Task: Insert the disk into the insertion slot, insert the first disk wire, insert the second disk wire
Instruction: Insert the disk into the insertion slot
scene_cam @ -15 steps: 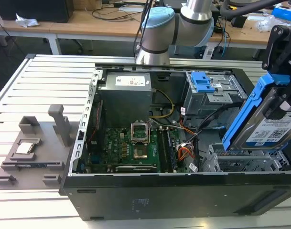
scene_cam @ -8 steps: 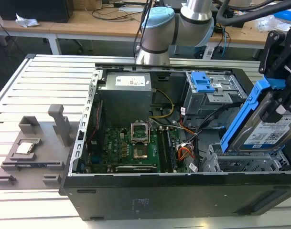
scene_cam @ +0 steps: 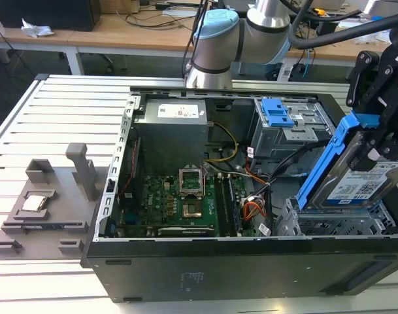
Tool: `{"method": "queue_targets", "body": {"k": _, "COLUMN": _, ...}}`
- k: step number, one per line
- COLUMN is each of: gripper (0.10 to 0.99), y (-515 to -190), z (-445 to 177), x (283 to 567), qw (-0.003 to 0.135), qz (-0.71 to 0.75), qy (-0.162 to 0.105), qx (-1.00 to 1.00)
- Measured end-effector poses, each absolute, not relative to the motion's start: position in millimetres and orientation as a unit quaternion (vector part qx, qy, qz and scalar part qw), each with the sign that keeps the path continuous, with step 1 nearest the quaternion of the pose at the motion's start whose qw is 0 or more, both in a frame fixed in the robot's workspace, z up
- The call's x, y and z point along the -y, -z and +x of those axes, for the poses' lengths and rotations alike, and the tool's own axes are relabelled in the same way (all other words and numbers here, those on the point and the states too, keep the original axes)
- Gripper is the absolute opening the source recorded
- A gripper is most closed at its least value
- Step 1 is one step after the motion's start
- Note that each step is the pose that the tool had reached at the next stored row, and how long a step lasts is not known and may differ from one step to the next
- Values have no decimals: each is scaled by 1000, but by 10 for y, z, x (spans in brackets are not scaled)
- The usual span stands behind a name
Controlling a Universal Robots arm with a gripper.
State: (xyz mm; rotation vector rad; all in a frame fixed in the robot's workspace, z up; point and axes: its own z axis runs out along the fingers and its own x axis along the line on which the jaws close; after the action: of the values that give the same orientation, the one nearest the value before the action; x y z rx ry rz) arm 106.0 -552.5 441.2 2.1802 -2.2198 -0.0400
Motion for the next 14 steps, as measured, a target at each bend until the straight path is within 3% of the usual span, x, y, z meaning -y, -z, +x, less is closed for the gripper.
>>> {"method": "queue_targets", "body": {"k": 14, "gripper": 365, "y": -4229, "z": 1052, "x": 5487, "qw": 15, "qz": 701, "qy": 13, "qx": 713}}
